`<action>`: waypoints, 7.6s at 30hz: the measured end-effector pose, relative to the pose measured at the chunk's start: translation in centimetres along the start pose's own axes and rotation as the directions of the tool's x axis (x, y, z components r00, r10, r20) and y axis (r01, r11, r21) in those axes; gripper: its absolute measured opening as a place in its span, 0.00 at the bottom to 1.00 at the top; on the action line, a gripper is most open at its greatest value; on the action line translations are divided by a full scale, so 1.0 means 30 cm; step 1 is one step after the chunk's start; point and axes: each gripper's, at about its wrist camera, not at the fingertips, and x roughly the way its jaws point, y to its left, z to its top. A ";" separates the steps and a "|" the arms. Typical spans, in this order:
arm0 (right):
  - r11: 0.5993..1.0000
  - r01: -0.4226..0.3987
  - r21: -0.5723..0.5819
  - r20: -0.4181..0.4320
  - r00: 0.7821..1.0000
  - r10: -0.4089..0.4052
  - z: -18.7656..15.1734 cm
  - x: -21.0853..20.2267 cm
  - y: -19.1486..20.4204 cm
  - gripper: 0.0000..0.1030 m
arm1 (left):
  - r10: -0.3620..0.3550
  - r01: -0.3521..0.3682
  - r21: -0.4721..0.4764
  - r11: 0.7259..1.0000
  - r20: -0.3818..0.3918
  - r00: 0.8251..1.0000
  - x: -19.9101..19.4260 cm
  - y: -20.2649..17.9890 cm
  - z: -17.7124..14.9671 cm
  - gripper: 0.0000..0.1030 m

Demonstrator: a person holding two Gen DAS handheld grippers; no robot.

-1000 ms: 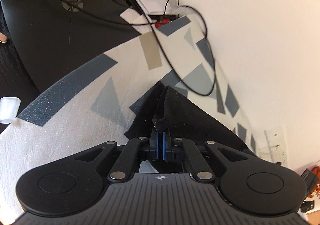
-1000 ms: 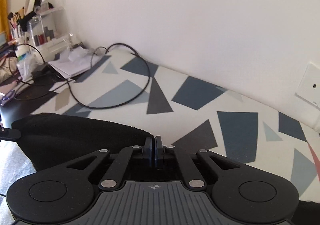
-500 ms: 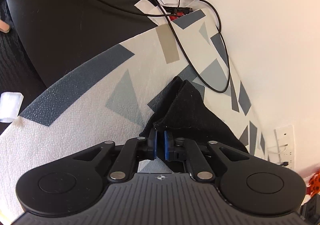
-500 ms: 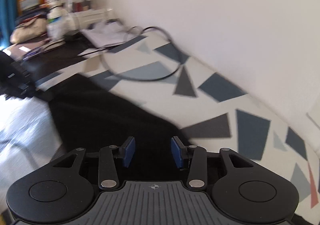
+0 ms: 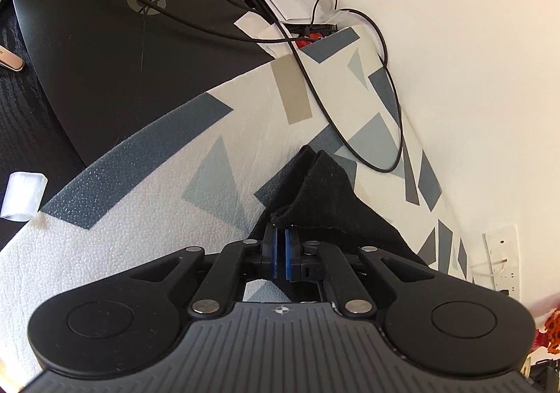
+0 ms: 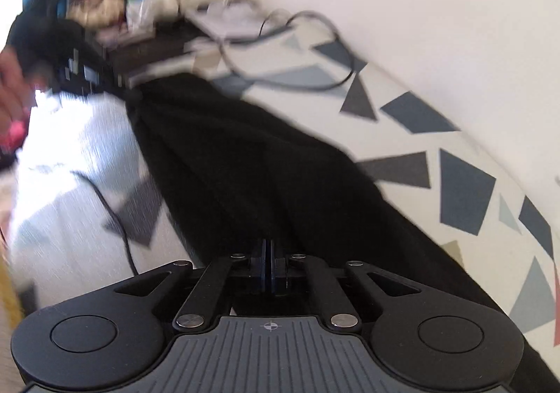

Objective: Fold clothes

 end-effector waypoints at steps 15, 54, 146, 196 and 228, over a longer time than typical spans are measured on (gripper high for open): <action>0.996 -0.073 -0.052 -0.149 0.987 0.064 -0.067 0.074 0.047 0.02 | 0.038 -0.038 -0.009 0.999 -0.018 0.999 0.010 0.025 -0.026 0.04; 0.953 -0.061 0.297 0.043 0.998 0.051 0.283 0.176 -0.063 0.24 | 0.047 -0.046 0.596 0.802 0.014 0.999 0.006 -0.156 -0.117 0.27; 0.978 0.043 0.205 -0.225 0.974 0.005 0.749 0.631 0.271 0.25 | -0.110 0.107 0.033 0.994 0.086 0.990 -0.034 0.121 -0.091 0.18; 0.998 0.046 -0.040 0.004 0.999 -0.046 0.268 0.392 0.389 0.19 | -0.243 0.195 -0.251 0.948 -0.175 0.954 -0.009 0.098 0.054 0.78; 0.853 0.022 0.522 0.116 0.989 -0.097 0.043 0.066 0.104 0.68 | 0.081 -0.080 -0.005 0.997 0.117 0.990 0.028 0.043 0.064 0.06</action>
